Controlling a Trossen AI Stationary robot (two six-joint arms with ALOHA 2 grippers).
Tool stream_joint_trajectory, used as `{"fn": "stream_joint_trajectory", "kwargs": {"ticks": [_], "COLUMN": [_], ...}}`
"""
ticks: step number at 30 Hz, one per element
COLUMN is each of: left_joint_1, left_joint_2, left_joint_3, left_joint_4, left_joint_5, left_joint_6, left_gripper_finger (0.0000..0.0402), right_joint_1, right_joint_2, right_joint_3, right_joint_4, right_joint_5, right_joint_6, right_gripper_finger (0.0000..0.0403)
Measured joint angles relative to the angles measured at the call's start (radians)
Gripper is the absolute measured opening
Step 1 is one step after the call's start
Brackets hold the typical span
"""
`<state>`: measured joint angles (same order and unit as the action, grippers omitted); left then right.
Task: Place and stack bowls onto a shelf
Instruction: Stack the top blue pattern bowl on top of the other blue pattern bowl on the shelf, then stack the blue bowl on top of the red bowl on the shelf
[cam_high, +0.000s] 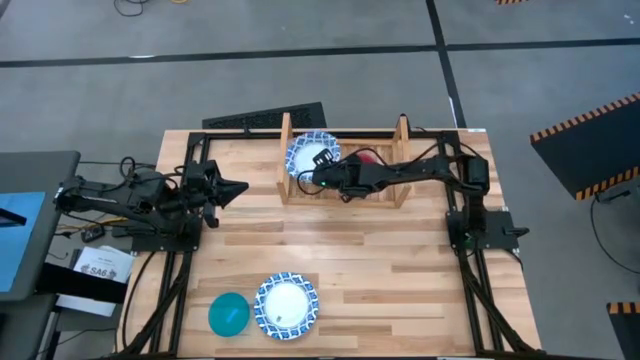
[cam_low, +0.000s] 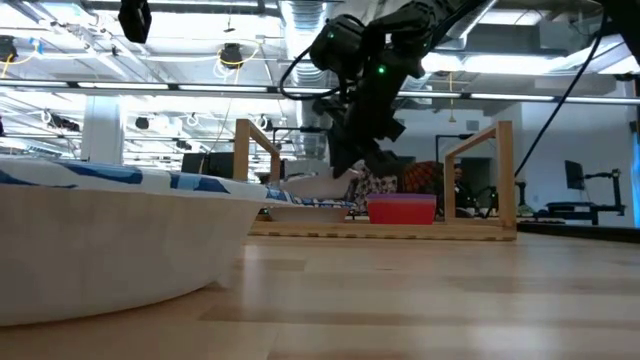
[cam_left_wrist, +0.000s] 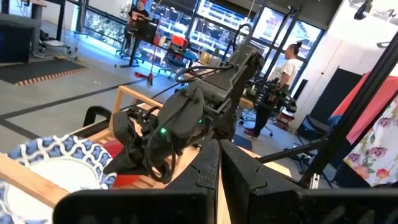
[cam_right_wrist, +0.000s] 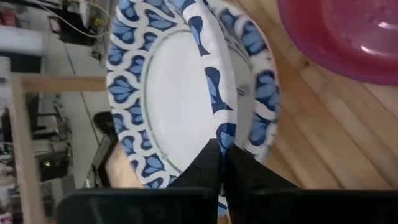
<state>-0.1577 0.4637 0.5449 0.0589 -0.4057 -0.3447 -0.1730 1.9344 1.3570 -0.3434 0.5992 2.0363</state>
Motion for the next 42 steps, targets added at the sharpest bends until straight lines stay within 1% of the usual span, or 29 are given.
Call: {"fn": "stream_joint_trajectory", "kwargs": {"ticks": [3,6,8,10,12,15,17,19,22,24,26,32,37,40,42], "left_joint_1": [0.000,0.000,0.000,0.000,0.000,0.000,0.000,0.000,0.000,0.000,0.000,0.000,0.000,0.000,0.000], "left_joint_2": [0.000,0.000,0.000,0.000,0.000,0.000,0.000,0.000,0.000,0.000,0.000,0.000,0.000,0.000,0.000], "left_joint_3": [0.000,0.000,0.000,0.000,0.000,0.000,0.000,0.000,0.000,0.000,0.000,0.000,0.000,0.000,0.000], "left_joint_4": [0.000,0.000,-0.002,-0.002,-0.004,-0.006,-0.012,-0.023,-0.029,-0.032,-0.035,-0.054,-0.056,-0.069,-0.076], "left_joint_5": [0.000,0.000,0.000,0.000,0.000,0.000,0.000,0.000,0.000,0.000,0.000,-0.001,-0.023,-0.040,-0.047], "left_joint_6": [0.000,0.000,0.000,0.000,0.000,0.000,0.000,0.000,0.000,0.000,0.000,-0.013,-0.015,-0.015,-0.017], "left_gripper_finger": [0.0000,0.0000,0.0000,0.0000,0.0000,0.0000,0.0000,0.0000,0.0000,0.0000,0.0000,0.0000,0.0000,0.0000,0.0000], "right_joint_1": [0.000,-0.003,-0.012,-0.024,-0.033,-0.039,-0.037,-0.038,-0.044,-0.053,-0.055,-0.057,-0.054,-0.034,-0.017], "right_joint_2": [0.001,0.001,0.001,0.001,0.001,0.001,-0.001,-0.010,-0.011,-0.011,-0.012,-0.049,-0.108,-0.156,-0.174], "right_joint_3": [0.000,0.000,0.000,0.000,0.000,0.000,0.000,0.000,-0.001,-0.001,0.000,-0.001,0.000,0.000,0.000], "right_joint_4": [-0.004,-0.005,0.032,0.073,0.095,0.081,0.069,0.033,0.025,0.051,0.042,-0.115,-0.172,-0.208,-0.243], "right_joint_5": [-0.011,0.005,-0.001,-0.031,-0.043,-0.049,-0.057,-0.083,-0.114,-0.148,-0.166,-0.222,-0.261,-0.257,-0.258], "right_joint_6": [-0.002,-0.019,-0.077,-0.141,-0.171,-0.190,-0.244,-0.263,-0.296,-0.391,-0.478,-0.587,-0.745,-0.845,-0.916], "right_gripper_finger": [0.0062,0.0089,0.0110,0.0133,0.0157,0.0184,0.0194,0.0196,0.0192,0.0188,0.0183,0.0166,0.0159,0.0155,0.0144]}}
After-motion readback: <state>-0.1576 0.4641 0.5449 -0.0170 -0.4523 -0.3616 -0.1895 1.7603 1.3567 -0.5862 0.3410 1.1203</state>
